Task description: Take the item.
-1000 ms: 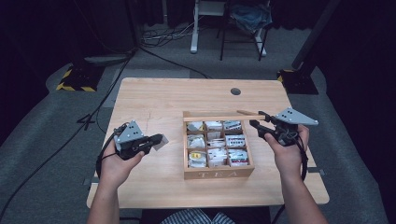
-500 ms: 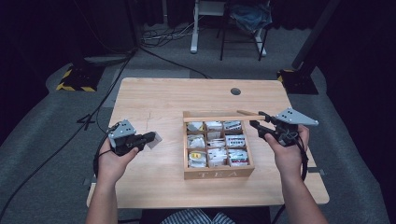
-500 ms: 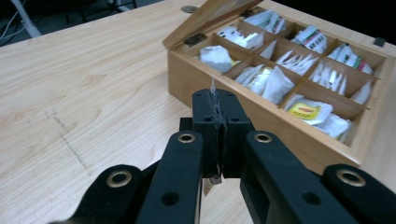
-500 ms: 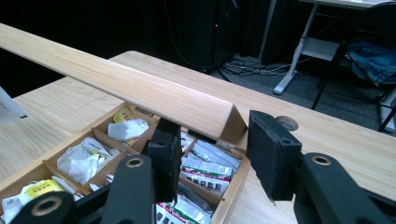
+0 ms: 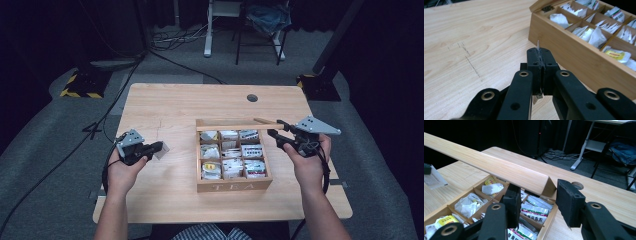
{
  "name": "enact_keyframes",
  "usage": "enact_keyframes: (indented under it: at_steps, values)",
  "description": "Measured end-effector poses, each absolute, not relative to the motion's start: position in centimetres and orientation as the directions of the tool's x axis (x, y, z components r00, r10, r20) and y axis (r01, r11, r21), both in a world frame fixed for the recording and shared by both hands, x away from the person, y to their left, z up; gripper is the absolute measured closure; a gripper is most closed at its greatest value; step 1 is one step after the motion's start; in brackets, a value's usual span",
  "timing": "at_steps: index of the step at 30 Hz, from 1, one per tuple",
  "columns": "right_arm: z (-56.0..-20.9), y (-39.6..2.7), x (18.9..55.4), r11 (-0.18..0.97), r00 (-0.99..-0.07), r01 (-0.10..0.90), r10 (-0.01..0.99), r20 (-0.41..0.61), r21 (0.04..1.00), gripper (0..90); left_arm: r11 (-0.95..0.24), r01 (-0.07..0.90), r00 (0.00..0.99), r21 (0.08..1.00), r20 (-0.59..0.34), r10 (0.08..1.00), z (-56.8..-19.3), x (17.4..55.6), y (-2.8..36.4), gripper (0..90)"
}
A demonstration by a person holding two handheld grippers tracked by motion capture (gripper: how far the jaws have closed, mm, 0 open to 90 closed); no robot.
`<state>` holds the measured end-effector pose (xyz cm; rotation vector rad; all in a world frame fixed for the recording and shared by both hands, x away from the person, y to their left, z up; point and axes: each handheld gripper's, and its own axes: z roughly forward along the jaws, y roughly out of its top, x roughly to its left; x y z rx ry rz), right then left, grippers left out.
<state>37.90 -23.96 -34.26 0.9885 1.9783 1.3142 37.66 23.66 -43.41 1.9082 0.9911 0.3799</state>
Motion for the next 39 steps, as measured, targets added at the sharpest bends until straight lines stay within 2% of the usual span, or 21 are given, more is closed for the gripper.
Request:
enact_keyframes:
  at_steps: [16, 35, 39]
  values:
    - [-34.3, -24.0, 37.9, 0.249, -0.573, 0.272, 0.818, -0.052, 0.930, 56.3, -0.243, 0.525, 0.613, 0.816, -0.165, 0.773, -45.3, 38.6, 23.2, 87.7]
    - [-34.3, -24.0, 37.9, 0.250, -0.574, 0.272, 0.817, -0.052, 0.929, 56.3, -0.257, 0.548, 0.602, 0.796, -0.162, 0.782, -46.7, 39.2, 23.1, 87.5]
    - [-34.3, -24.0, 37.9, 0.250, -0.573, 0.272, 0.818, -0.053, 0.929, 56.3, -0.265, 0.547, 0.597, 0.794, -0.148, 0.789, -46.8, 39.3, 23.0, 81.1]
